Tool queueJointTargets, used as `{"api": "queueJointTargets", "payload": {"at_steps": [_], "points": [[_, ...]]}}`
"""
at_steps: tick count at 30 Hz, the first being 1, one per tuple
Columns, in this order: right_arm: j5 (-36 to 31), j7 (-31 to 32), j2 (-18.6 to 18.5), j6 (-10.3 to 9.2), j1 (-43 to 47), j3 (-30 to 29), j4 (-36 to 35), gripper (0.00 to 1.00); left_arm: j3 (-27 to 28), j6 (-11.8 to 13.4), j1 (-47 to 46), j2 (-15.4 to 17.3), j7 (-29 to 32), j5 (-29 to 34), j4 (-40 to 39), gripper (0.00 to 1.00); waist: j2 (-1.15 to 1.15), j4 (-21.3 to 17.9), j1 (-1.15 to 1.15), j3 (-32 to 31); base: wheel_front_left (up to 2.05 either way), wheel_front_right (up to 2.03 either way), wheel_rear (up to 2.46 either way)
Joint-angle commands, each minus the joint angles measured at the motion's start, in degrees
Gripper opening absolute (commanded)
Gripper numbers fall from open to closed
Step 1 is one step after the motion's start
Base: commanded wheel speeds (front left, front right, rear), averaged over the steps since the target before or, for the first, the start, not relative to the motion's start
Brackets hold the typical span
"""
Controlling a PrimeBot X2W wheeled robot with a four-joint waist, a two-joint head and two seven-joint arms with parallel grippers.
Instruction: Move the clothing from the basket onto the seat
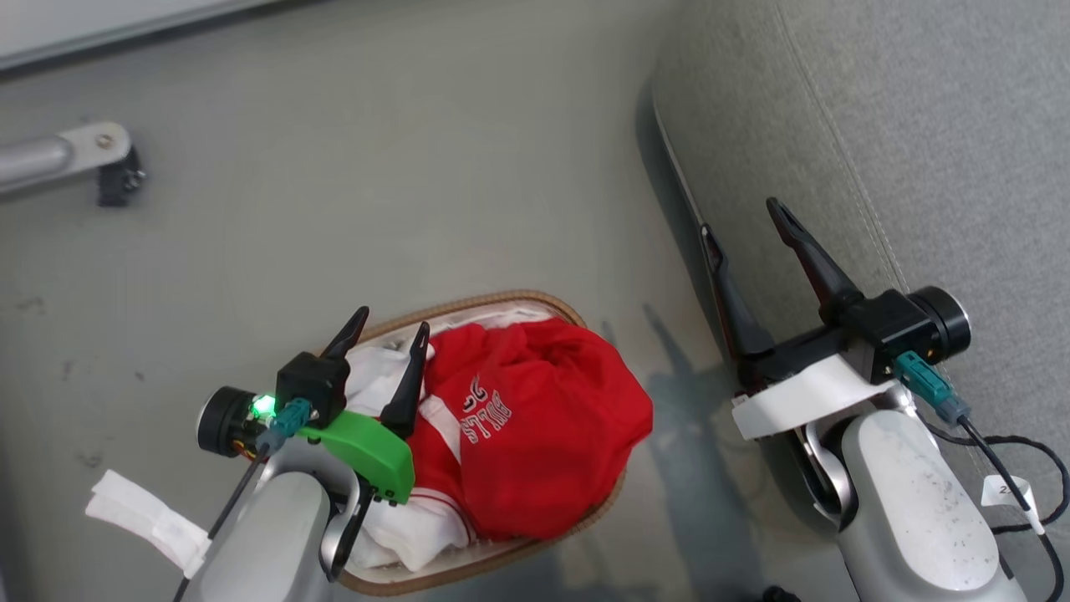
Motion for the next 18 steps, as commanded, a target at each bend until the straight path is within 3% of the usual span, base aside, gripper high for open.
{"api": "queueJointTargets", "payload": {"at_steps": [1, 11, 18], "points": [[0.6, -0.3, 0.0, -0.04, -1.3, 0.4, -0.7, 1.0, -0.7, -0.2, -1.8, 1.1, 0.0, -1.1, 0.8, 1.0, 0.0, -5.1, -0.01, 7.0, 0.0, 0.0, 0.0], [2.9, -0.3, 0.1, -0.04, -3.5, 2.2, -3.3, 1.0, -10.8, -0.2, -9.2, 4.5, 0.0, -10.9, 6.0, 1.0, 0.0, -7.9, -0.01, 14.7, 0.0, 0.0, 0.0], [3.9, -0.3, 0.1, -0.04, -4.3, 2.9, -3.7, 1.0, -22.1, -0.2, -13.9, 7.6, 0.0, -21.1, 6.4, 1.0, 0.0, -9.0, -0.01, 18.6, 0.0, 0.0, 0.0]]}}
